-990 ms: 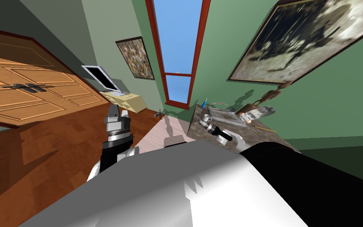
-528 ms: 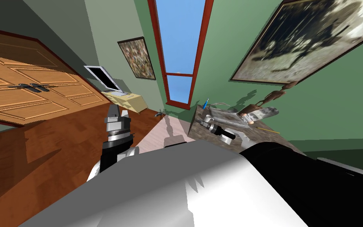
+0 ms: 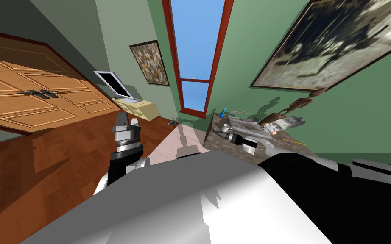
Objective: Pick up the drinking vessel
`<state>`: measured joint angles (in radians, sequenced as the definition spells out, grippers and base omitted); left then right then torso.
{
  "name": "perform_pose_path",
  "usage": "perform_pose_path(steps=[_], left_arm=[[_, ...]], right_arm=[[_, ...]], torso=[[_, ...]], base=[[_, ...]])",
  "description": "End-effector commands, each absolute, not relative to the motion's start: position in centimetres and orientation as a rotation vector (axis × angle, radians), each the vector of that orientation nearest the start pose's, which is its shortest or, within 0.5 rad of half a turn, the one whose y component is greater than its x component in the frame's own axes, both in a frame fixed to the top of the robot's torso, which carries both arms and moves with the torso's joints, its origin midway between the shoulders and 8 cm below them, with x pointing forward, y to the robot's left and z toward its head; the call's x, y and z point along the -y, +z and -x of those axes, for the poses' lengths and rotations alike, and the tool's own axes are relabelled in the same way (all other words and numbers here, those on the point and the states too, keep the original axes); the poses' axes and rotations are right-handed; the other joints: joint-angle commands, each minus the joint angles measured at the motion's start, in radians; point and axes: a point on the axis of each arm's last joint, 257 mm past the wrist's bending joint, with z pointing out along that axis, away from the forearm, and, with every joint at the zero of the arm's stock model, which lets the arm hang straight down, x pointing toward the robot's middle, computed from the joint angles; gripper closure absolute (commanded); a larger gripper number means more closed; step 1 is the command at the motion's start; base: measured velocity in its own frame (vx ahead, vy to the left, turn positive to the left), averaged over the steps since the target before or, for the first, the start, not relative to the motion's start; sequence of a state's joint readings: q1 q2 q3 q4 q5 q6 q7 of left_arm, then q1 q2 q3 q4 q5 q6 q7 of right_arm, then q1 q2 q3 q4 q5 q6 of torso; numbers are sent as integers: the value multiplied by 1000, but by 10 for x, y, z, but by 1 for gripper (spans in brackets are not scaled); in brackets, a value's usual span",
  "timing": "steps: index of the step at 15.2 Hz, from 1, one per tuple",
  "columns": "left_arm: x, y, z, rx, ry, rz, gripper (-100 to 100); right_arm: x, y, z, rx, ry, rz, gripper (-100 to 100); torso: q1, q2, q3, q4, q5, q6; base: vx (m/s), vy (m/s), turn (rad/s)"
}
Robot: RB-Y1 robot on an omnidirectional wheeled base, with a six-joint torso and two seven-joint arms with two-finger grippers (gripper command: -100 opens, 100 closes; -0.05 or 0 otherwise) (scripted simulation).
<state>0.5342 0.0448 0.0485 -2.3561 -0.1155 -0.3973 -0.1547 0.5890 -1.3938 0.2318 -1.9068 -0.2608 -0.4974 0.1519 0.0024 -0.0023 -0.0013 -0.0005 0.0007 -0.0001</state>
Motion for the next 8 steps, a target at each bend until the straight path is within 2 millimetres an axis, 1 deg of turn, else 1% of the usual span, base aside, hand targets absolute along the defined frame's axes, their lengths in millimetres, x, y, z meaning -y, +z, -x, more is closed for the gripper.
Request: perform_pose_path(steps=[1,2,5,6,8], left_arm=[[-282,27,-344,-780,-1006,528,0],[-282,27,-344,-780,-1006,528,0],[-282,27,-344,-780,-1006,528,0],[-282,27,-344,-780,-1006,528,0],[-282,27,-344,-780,-1006,528,0]], right_arm=[[326,-223,-330,-2035,898,-66,-100],[341,-235,-324,-2083,866,-96,-100],[346,-233,-324,-2119,836,-43,-100],[362,-244,-318,-2165,800,-73,-100],[365,-242,-318,-2190,777,-34,-100]], torso=[[0,0,0,0,0,0],[0,0,0,0,0,0],[0,0,0,0,0,0],[-1,0,0,0,0,0],[0,0,0,0,0,0]], base=[[17,20,-5],[28,35,44],[26,26,16],[31,33,41],[33,32,28]])
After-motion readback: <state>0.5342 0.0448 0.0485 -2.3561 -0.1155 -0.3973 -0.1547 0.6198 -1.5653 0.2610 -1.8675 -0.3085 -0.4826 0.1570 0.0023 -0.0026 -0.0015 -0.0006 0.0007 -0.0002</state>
